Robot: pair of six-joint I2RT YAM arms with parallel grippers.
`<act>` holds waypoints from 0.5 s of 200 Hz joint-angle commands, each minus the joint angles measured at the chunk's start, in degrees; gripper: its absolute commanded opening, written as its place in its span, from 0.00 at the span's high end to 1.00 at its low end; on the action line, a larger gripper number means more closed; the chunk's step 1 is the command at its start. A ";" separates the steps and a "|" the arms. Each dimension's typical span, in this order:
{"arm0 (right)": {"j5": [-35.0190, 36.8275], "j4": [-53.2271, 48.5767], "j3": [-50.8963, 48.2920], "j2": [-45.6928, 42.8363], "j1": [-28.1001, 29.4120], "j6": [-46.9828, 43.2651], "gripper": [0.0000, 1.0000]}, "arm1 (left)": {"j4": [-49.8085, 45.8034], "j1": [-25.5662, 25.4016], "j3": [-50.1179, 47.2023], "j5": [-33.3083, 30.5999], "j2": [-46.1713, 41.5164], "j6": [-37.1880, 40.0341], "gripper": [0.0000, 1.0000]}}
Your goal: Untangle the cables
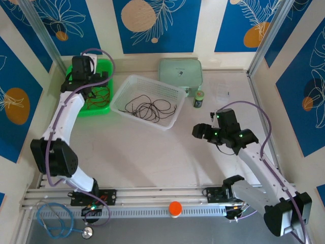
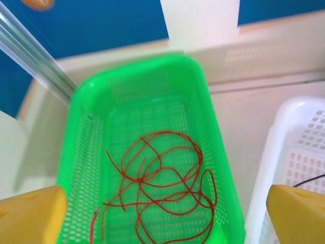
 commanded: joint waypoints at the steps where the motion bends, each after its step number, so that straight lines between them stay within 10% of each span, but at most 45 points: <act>1: 0.97 -2.70 0.58 1.21 -3.52 -1.76 0.24 | -5.79 -0.83 2.15 -6.37 0.18 5.15 0.00; 37: -0.45 -2.71 0.20 0.86 -4.81 -3.17 0.24 | -4.42 -0.83 -0.92 -9.49 -0.69 1.71 0.02; 100: -4.16 -0.64 -4.20 -0.95 -4.88 -3.35 0.29 | -14.08 -0.65 -16.54 -15.52 -21.73 -19.92 0.70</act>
